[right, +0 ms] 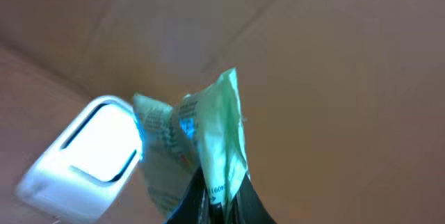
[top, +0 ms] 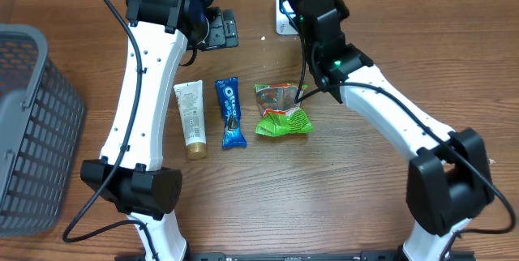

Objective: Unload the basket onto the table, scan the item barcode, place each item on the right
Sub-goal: 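Hold the wipes pack barcode in front of the white scanner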

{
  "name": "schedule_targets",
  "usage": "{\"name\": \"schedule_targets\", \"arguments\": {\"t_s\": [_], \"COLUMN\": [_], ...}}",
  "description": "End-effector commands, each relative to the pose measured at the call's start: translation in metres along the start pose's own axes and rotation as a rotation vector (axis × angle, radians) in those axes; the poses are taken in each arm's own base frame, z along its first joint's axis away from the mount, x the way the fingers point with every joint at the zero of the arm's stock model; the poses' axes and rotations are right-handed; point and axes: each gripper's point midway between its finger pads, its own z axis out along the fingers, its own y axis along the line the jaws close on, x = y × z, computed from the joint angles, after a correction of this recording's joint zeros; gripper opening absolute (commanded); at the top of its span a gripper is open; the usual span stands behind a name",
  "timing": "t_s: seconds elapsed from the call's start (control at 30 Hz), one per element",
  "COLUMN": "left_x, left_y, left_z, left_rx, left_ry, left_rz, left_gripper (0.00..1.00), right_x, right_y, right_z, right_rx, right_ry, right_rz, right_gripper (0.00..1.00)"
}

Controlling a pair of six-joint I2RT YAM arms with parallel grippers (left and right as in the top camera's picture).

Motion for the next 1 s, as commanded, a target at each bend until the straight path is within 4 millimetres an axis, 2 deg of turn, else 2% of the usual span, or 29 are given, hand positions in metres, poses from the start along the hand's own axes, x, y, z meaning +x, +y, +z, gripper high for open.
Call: {"name": "schedule_targets", "arguments": {"t_s": [0.0,0.1,0.2,0.37,0.57,0.7,0.83,0.97], "left_x": [0.002,0.002,0.002,0.002,0.002,0.002,0.002,0.002], "left_y": [-0.004,-0.004,-0.004,-0.004,-0.004,-0.004,-0.004,-0.004], "left_z": [0.002,0.002,0.002,0.002,0.002,0.002,0.002,0.002], "left_rx": [0.002,0.002,0.002,0.002,0.002,0.002,0.002,0.002], "left_ry": [0.007,0.007,0.007,0.007,0.007,0.007,0.007,0.007], "left_rz": [0.024,0.024,0.024,0.024,0.024,0.024,0.024,0.024], "left_gripper": [1.00,1.00,1.00,0.99,1.00,1.00,1.00,1.00], "right_x": [-0.007,-0.002,0.003,0.007,-0.001,0.005,0.020,0.021], "right_y": [0.004,0.028,0.045,0.068,0.068,0.069,0.076,0.071], "right_z": [0.017,0.033,0.045,0.055,0.059,0.063,0.071,0.072], "right_rx": [0.036,0.020,0.025,0.008,0.089,0.073,0.006,0.013], "right_ry": [-0.055,-0.097,-0.135,-0.188,-0.253,-0.254,-0.252,-0.250], "right_rz": [-0.260,-0.387,-0.428,-0.539,-0.725,-0.729,-0.751,-0.744], "right_gripper": [0.04,0.04,0.04,0.04,0.04,0.04,0.04,0.04]}}
